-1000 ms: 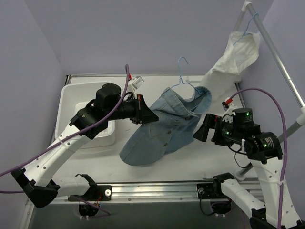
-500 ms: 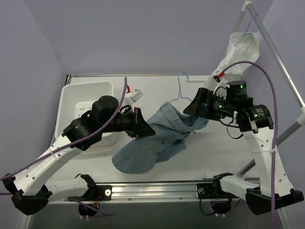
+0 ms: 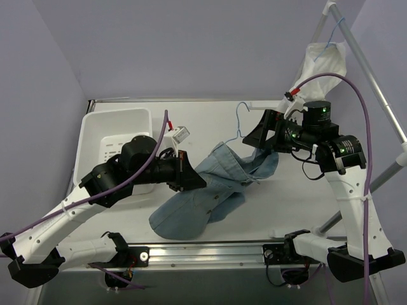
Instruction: Remove the skirt from the hanger
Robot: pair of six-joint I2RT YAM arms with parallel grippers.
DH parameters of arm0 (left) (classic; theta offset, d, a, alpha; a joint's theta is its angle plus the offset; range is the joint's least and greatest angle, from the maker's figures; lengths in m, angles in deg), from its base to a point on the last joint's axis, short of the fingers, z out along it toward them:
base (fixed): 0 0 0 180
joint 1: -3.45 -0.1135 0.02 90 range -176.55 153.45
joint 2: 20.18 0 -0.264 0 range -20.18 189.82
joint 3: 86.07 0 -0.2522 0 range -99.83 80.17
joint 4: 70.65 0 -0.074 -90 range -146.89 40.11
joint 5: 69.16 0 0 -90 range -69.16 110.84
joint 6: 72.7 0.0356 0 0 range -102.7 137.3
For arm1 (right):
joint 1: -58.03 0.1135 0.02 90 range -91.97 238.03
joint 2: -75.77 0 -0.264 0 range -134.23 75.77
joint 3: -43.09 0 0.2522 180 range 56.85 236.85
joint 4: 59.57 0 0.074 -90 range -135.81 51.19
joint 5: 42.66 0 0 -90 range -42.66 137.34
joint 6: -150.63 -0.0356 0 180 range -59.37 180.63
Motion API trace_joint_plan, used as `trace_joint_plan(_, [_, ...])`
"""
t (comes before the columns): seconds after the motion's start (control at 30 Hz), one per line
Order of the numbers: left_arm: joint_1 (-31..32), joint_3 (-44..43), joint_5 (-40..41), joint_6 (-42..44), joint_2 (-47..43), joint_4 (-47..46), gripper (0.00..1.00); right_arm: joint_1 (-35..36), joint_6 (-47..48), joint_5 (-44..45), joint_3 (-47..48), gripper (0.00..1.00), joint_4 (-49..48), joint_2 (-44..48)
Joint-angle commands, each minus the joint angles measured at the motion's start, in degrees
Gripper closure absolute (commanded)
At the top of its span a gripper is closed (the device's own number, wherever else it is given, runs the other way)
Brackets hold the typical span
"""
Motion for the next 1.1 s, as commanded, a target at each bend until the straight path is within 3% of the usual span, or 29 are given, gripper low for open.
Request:
trace_joint_plan(0.0, [1.4,-1.6,0.2,-1.0,-0.9,-4.6,0.98,0.8,-0.5,-1.4,1.2,0.15,-3.5,-0.4])
trace_joint_plan(0.43, [3.1,-3.0,0.4,-1.0,-0.4,-3.4,0.98,3.9,-3.9,-1.5,0.0,0.24,-8.7,-1.6])
trace_joint_plan(0.7, [3.2,-2.8,-1.0,-1.0,-1.0,-3.3,0.98,9.0,-4.3,4.1,-0.9,0.32,-9.9,-3.2])
trace_joint_plan(1.07, [3.2,-2.3,-1.9,-0.4,-2.2,-3.7,0.98,12.9,-5.3,11.4,-1.7,0.34,-8.7,-2.1])
